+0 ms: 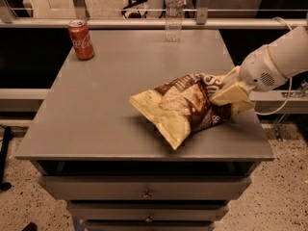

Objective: Move brown chip bag near water bottle

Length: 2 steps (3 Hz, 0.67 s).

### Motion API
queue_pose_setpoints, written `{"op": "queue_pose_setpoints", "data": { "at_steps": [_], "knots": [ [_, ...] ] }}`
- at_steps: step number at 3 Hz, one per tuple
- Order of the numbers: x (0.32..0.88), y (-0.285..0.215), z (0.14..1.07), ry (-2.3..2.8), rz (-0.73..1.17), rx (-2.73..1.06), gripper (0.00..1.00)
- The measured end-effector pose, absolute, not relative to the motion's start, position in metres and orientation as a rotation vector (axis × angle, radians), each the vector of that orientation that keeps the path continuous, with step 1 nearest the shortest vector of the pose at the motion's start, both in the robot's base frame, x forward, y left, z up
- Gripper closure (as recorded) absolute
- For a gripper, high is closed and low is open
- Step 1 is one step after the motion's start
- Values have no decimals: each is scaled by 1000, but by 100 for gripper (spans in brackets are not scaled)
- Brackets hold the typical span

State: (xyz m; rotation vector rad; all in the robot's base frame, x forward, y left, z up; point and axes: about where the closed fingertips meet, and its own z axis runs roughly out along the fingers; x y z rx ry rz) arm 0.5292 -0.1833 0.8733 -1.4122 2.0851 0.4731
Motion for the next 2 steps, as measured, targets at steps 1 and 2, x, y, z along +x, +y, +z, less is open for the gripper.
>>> {"op": "queue_pose_setpoints", "data": {
  "at_steps": [1,2],
  "knots": [
    [545,-203,905,2063,379,-1396,100],
    [563,-231,950,2047,230,-1356,100]
  ]
}}
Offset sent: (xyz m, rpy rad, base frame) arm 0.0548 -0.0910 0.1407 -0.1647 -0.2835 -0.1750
